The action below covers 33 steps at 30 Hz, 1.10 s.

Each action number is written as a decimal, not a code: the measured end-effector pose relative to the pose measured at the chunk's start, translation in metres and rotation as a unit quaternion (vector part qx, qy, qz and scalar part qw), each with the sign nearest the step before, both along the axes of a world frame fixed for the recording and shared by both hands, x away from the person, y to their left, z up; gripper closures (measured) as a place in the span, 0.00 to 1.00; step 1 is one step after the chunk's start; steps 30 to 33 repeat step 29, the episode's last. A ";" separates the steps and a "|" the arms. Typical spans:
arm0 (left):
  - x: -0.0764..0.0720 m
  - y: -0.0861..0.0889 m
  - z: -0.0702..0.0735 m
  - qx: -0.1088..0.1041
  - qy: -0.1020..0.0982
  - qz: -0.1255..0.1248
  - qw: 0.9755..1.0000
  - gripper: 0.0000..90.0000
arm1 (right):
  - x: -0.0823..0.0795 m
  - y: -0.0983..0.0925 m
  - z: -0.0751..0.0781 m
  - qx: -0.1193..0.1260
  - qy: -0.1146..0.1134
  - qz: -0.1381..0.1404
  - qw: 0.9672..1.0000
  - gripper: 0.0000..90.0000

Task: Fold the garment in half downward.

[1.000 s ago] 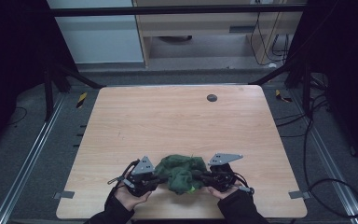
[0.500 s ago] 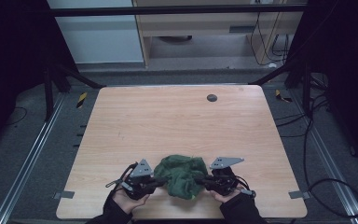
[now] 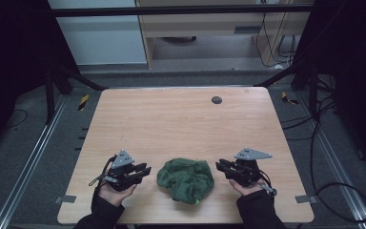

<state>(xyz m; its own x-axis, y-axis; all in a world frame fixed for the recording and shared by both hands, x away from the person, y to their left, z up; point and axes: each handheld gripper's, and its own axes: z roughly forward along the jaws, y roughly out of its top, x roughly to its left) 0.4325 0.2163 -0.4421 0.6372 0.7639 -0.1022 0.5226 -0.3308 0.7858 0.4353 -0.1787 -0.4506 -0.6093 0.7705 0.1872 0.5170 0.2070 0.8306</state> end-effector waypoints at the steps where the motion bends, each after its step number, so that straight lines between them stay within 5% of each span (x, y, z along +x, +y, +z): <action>1: 0.001 0.003 -0.001 0.002 0.000 0.005 1.000 0.74 | 0.001 -0.005 -0.001 -0.003 -0.001 -0.011 1.000 0.79; 12: 0.012 0.035 -0.015 0.024 -0.001 0.074 0.997 0.52 | 0.011 -0.036 -0.013 -0.043 0.002 -0.084 0.996 0.55; 18: 0.013 0.055 -0.022 0.039 0.002 0.109 0.993 0.42 | 0.014 -0.049 -0.019 -0.055 0.004 -0.107 0.993 0.46; 33: 0.015 0.077 -0.026 0.037 0.001 0.139 0.990 0.35 | 0.017 -0.059 -0.023 -0.062 0.011 -0.133 0.989 0.32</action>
